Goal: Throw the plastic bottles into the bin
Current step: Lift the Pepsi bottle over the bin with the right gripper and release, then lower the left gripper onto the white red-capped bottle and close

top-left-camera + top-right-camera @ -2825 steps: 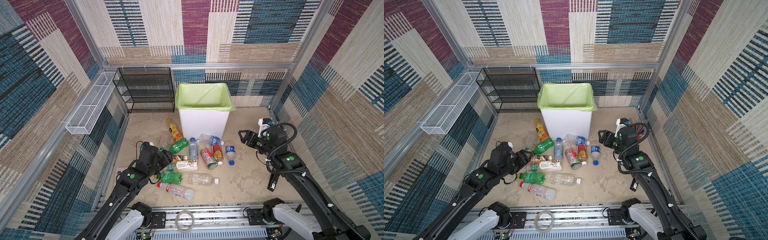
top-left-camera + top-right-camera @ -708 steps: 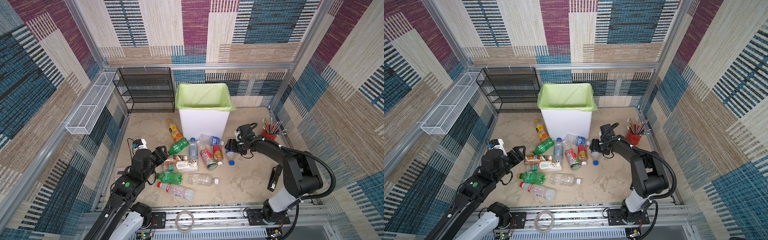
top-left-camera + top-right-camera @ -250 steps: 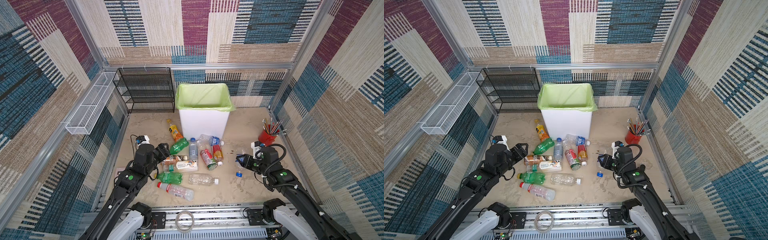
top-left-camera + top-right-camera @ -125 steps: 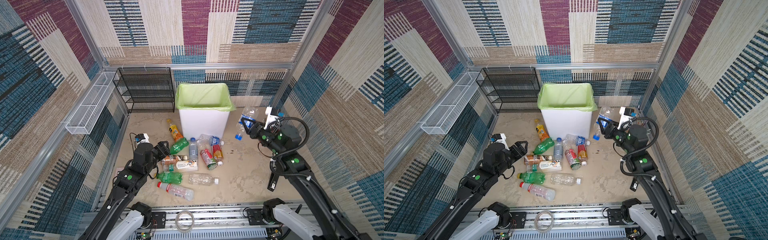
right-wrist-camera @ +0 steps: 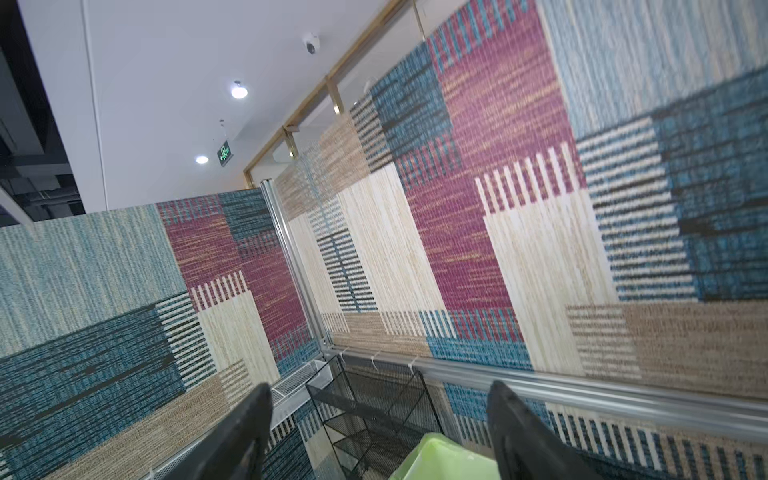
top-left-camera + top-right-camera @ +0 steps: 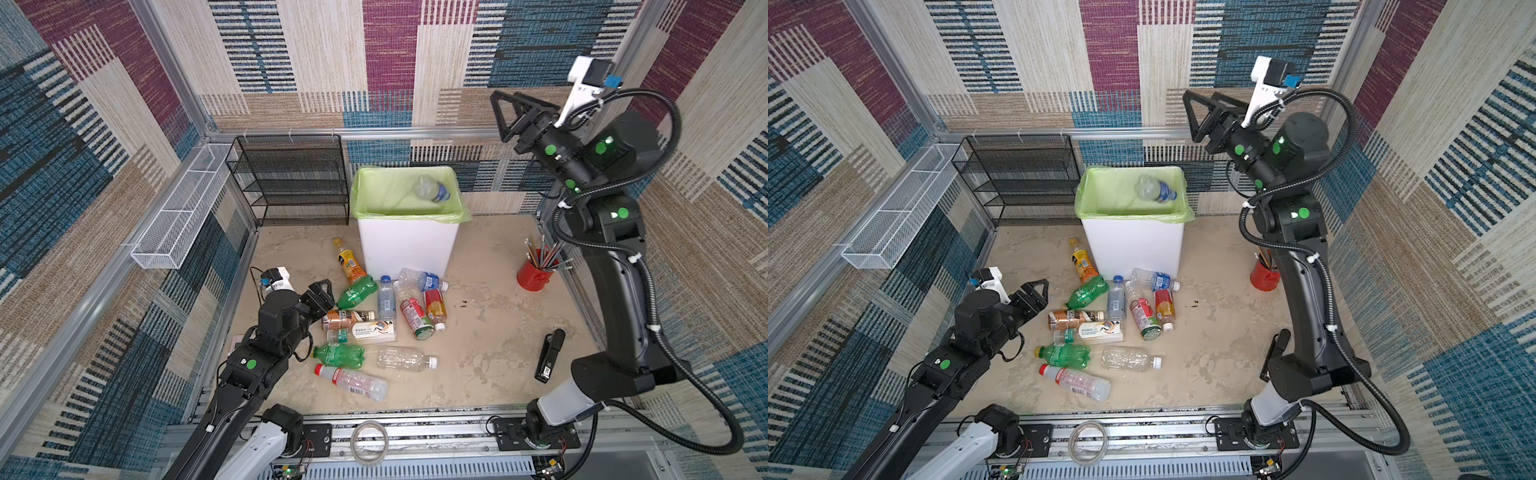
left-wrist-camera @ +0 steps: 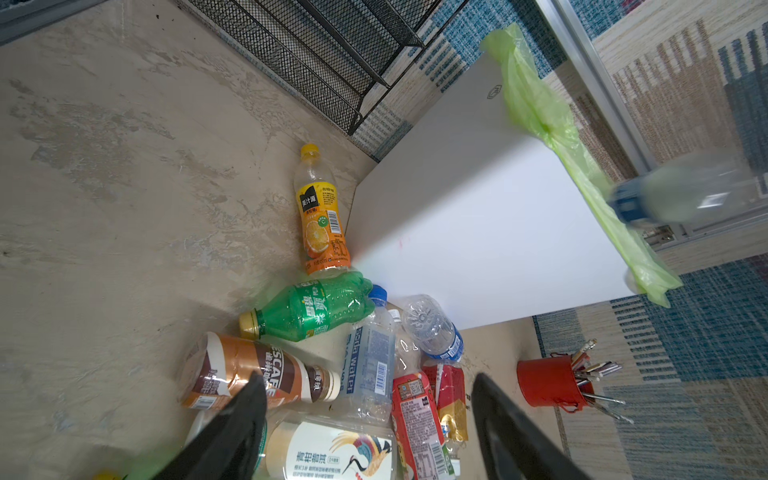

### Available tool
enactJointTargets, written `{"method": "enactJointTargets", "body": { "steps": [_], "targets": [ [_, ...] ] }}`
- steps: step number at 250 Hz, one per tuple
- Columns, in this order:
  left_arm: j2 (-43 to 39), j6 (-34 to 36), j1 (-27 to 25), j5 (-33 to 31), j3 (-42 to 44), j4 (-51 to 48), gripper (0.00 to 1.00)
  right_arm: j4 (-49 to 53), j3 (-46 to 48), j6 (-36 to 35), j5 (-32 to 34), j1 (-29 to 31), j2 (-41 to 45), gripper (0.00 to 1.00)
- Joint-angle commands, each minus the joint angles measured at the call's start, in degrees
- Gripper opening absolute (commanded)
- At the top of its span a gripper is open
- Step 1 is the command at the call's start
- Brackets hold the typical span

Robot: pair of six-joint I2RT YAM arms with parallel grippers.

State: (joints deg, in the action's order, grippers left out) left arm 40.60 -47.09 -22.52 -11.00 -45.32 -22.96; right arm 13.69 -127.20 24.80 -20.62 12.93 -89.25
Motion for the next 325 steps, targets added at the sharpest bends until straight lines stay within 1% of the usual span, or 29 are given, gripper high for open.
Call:
{"method": "enactJointTargets", "body": {
  "steps": [1, 19, 35, 62, 89, 105, 123, 149, 168, 206, 223, 252, 266, 290, 325],
  "targets": [
    [0.6, 2.5, 0.2, -1.7, -0.2, 1.1, 0.79, 2.6, 5.7, -3.0, 4.0, -0.7, 4.8, 0.81],
    [1.2, 2.6, 0.1, -1.4, -0.3, 1.1, 0.79, 2.8, 13.6, -2.8, 4.9, -1.8, 9.5, 0.80],
    [1.7, 2.0, 0.1, -1.0, 0.0, 1.3, 0.79, 4.3, 23.1, -2.4, 5.7, -2.3, 13.6, 0.79],
    [2.3, 1.0, 0.1, 0.0, 0.6, 1.3, 0.79, 4.6, 42.8, 0.3, 3.7, -2.6, 20.6, 0.75],
    [2.4, -0.1, 0.1, 0.5, 1.2, 0.2, 0.79, 4.0, 63.2, 5.3, 1.4, -2.6, 27.2, 0.70],
    [2.1, -0.7, 0.1, 0.8, 1.5, -0.6, 0.79, 4.0, 73.6, 7.9, 0.7, -2.6, 30.6, 0.66],
    [1.8, -1.5, 0.1, 0.9, 1.6, -2.2, 0.79, 3.7, 82.9, 9.9, -0.5, -2.6, 33.5, 0.65],
    [1.9, -2.9, 0.1, 1.4, 1.4, -5.0, 0.79, 4.5, 91.6, 11.3, -3.0, -2.6, 34.6, 0.64],
    [2.5, -4.5, 0.1, 2.1, 1.1, -8.1, 0.78, 4.5, 95.3, 11.2, -3.9, -2.6, 34.5, 0.64],
    [6.0, -7.9, 0.1, 3.8, -1.6, -17.9, 0.75, 5.0, 97.0, 8.5, -4.5, -2.6, 31.8, 0.65],
    [8.5, -11.1, 0.1, 4.9, -3.2, -23.7, 0.74, 4.5, 97.4, 8.1, -5.5, -2.6, 30.6, 0.65],
    [12.6, -15.7, 0.1, 8.6, -4.8, -31.0, 0.73, 4.5, 97.4, 7.0, -5.7, -2.6, 29.7, 0.66],
    [13.5, -17.0, 0.1, 10.4, -4.4, -32.5, 0.73, 4.5, 97.6, 6.7, -5.9, -2.6, 29.9, 0.66],
    [13.0, -19.0, 0.0, 12.5, -3.2, -34.0, 0.73, 4.6, 98.0, 6.5, -6.5, -2.6, 30.2, 0.66],
    [9.8, -22.5, -0.2, 14.0, -2.4, -38.3, 0.72, 4.4, 98.3, 6.1, -7.3, -2.6, 31.1, 0.66]
  ]
}}
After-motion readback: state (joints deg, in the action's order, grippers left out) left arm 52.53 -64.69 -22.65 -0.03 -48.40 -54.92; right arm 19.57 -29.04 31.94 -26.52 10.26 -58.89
